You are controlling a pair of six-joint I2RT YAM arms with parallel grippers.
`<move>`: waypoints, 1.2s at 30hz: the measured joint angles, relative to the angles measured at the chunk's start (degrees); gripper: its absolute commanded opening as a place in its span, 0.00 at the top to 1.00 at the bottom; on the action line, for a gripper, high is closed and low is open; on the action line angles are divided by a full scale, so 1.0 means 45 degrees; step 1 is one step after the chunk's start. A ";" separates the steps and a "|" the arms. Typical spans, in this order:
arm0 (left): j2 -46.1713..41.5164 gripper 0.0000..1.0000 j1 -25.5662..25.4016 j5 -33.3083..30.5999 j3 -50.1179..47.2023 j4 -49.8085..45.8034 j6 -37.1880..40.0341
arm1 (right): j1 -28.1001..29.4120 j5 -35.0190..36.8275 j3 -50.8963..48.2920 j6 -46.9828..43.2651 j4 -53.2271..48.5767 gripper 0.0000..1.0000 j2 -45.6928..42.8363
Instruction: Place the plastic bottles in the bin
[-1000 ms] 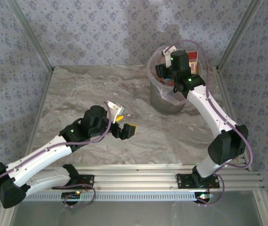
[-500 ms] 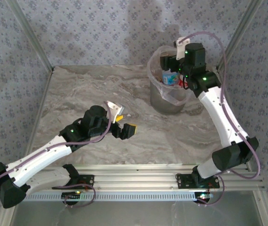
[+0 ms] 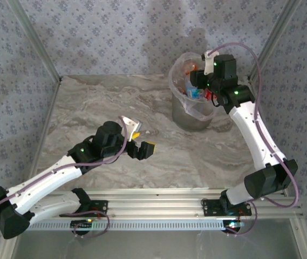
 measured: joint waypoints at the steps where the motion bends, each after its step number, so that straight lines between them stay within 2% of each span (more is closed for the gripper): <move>1: -0.0029 0.00 0.0000 -0.0005 0.0000 0.0000 0.0000 | 0.0010 0.0000 -0.0053 0.0000 0.0000 0.53 0.0005; 8: -0.0058 0.00 0.0000 -0.0049 0.0000 0.0000 -0.0063 | 0.0049 0.0107 0.0000 -0.0005 -0.0029 0.47 -0.0005; 16: -0.0063 0.00 0.0068 -0.0627 0.0053 -0.0092 -0.0039 | 0.0049 -0.0306 0.1015 0.0301 -0.0393 0.18 -0.0170; 19: -0.0107 0.00 0.0384 -0.0801 0.0107 -0.0189 0.0049 | 0.0049 -0.0476 0.0787 0.0437 -0.0359 0.00 -0.0661; 26: -0.0729 0.00 0.1763 -0.1384 0.0126 -0.0369 0.0053 | 0.0049 -0.0340 -0.1185 0.0437 -0.0350 0.00 -0.3026; 36: -0.2361 0.00 0.3181 -0.3308 -0.0151 -0.0928 0.0826 | 0.0019 0.1005 -0.6411 0.0797 0.0272 0.00 -0.7650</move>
